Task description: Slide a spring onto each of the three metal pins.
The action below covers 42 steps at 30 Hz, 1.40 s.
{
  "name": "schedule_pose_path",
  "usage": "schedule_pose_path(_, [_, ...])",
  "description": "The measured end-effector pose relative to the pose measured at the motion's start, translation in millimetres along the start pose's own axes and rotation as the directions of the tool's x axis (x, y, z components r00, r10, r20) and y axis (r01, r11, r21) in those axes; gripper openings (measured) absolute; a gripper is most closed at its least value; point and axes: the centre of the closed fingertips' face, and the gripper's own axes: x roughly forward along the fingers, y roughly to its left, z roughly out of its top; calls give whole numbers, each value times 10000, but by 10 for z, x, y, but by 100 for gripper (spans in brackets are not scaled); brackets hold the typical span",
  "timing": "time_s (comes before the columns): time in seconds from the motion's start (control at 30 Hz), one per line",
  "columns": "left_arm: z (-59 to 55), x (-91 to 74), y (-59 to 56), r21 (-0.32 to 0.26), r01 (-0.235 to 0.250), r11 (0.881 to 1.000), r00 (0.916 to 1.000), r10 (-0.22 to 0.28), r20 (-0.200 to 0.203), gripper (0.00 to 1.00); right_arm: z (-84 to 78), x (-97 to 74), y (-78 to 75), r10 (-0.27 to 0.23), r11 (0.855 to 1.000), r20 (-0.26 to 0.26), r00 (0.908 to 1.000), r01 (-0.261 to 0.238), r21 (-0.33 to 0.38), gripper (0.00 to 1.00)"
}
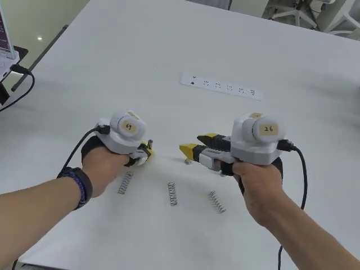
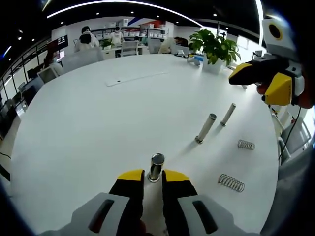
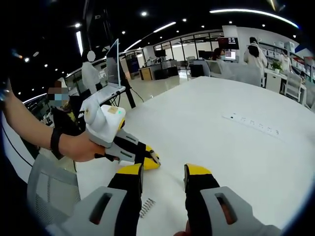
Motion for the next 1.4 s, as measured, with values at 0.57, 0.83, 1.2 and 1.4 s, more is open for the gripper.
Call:
schedule_pose_path(0.57, [-93,-231,-29,229,18,9997,9997,-13,-230,16,-257,-214,-45,-139,9997,-254,9996,145,217,34])
schedule_pose_path(0.83, [-207,-470,-53,-3,-68,10000,9997,67,-224,21,-408,-338,-60,-187,9992,-423,9989,202,350,36])
schedule_pose_path(1.2, [-295,-793,-4,-323,-349,9989,9994,351,30,26,-603,-532,-89,-284,9991,-677,9973,306,307,39])
schedule_pose_path(1.4, [-278,-932,-15,-357,-428,9984,9988,437,229,29,-680,-641,-122,-415,9983,-706,9966,442,375,40])
